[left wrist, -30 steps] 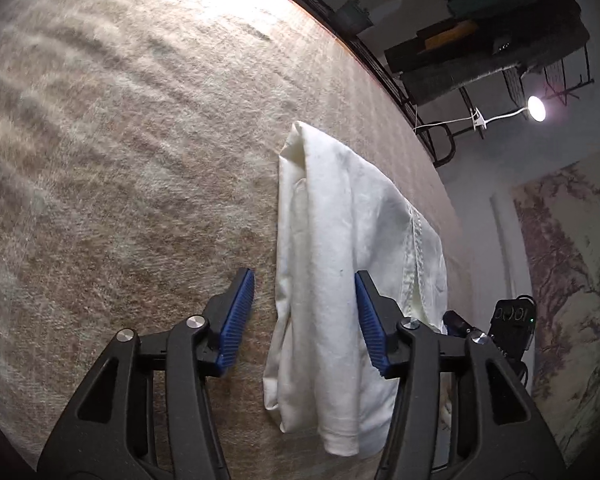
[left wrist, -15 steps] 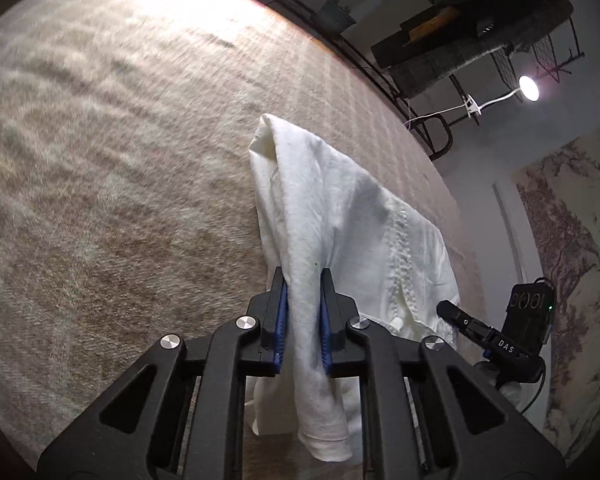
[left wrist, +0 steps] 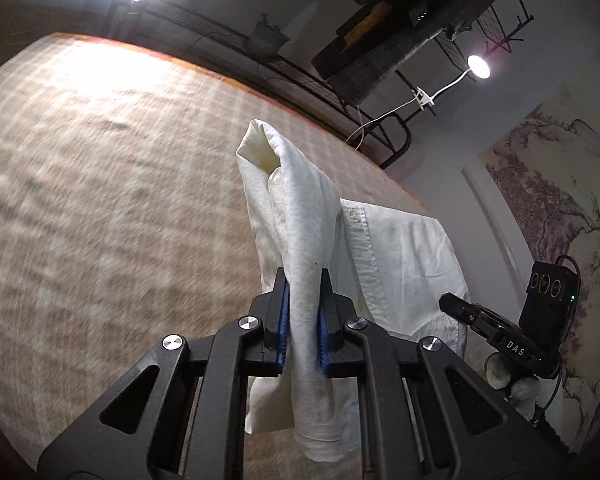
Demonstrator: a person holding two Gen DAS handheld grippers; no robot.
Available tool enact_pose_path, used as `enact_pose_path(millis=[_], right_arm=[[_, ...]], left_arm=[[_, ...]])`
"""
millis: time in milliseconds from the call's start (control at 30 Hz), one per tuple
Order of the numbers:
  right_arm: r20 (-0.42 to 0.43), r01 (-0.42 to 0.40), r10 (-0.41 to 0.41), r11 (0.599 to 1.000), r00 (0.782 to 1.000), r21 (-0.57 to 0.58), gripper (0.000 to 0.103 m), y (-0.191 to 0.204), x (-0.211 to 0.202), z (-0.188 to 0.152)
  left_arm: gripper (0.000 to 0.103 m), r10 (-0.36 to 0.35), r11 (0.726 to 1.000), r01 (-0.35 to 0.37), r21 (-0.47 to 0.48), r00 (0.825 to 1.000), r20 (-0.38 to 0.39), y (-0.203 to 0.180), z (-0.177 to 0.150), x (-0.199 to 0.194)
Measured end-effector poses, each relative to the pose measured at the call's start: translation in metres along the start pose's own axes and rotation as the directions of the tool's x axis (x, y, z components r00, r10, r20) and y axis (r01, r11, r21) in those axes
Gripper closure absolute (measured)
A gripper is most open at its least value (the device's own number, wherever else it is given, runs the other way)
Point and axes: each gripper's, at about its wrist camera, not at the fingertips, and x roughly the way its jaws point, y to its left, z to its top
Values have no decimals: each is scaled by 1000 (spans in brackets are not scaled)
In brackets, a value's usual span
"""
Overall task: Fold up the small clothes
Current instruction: 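Grasp the shirt edge with the left tool while the right tool grasps beside it, then lift the grasped edge with both tools and fold it over the shirt, then open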
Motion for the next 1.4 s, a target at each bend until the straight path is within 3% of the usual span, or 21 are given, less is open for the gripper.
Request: enact_pose_path(millis=[300, 667, 1000, 1400], right_arm=[[86, 140, -140, 990, 986, 4, 94, -47, -26, 63], [115, 288, -292, 957, 950, 43, 94, -130, -9, 127], [85, 372, -377, 926, 922, 70, 94, -193, 25, 155], [-9, 448, -449, 890, 894, 87, 94, -236, 63, 149]], left_arm=[[93, -56, 995, 56, 81, 998, 0, -55, 60, 73], [93, -58, 987, 58, 151, 998, 0, -100, 120, 186], [93, -23, 989, 29, 146, 999, -38, -94, 129, 263], [93, 62, 985, -50, 166, 996, -68, -77, 122, 291]])
